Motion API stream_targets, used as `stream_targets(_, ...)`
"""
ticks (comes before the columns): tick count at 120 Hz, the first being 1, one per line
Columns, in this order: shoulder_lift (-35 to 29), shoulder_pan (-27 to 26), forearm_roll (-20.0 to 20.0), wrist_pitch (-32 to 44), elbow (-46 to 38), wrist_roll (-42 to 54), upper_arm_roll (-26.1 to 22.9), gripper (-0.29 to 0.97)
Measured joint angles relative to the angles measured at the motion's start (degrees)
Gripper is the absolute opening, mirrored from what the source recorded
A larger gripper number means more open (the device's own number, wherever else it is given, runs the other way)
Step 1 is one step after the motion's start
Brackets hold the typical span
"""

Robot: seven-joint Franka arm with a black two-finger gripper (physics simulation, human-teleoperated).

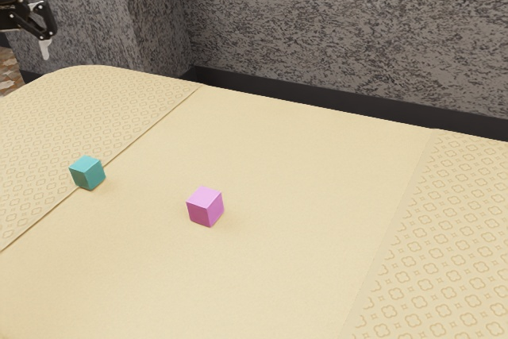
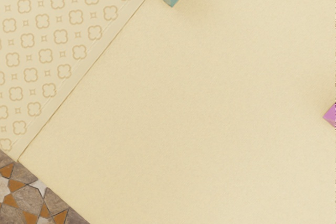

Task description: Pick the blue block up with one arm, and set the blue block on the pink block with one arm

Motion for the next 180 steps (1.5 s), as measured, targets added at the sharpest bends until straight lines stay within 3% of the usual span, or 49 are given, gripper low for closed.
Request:
stream_targets(17, 0.11, -1.87, -0.27, -0.1, 1.04, -0.72, 0.09, 0.68)
stream_targets(27, -0.86, -2.05, -0.79, -1.41, 12.28, -1.1, -1.75, 0.68)
stream_targets(37, -2.74, -4.83, -1.28, -2.67, 16.26, -1.36, -3.86, 0.68)
stream_targets(51, -1.9, -11.08, -2.44, -3.67, 17.0, -1.68, -4.99, 0.68)
stream_targets(88, 4.15, -16.63, -4.58, -2.7, 15.85, -2.29, -2.88, 0.68)
stream_targets(98, 2.19, -15.45, -5.39, -2.56, 10.6, -2.01, -2.91, 0.68)
stream_targets(105, -3.49, -14.56, -5.76, -2.12, 2.05, -1.71, -3.07, 0.68)
stream_targets(127, -26.88, -13.03, -6.2, 7.63, -35.45, -1.06, -4.44, 0.68)
stream_targets(134, -30.7, -12.99, -6.28, 11.22, -44.78, -1.14, -4.27, 0.68)
stream_targets(146, -33.06, -12.92, -4.04, 21.03, -58.61, 0.06, 0.43, 0.68)
stream_targets(162, -31.63, -13.46, 5.19, 29.75, -62.19, 2.44, 4.84, 0.68)
stream_targets(180, -18.93, -15.24, 10.2, 33.26, -51.23, 5.43, 10.53, 0.68)
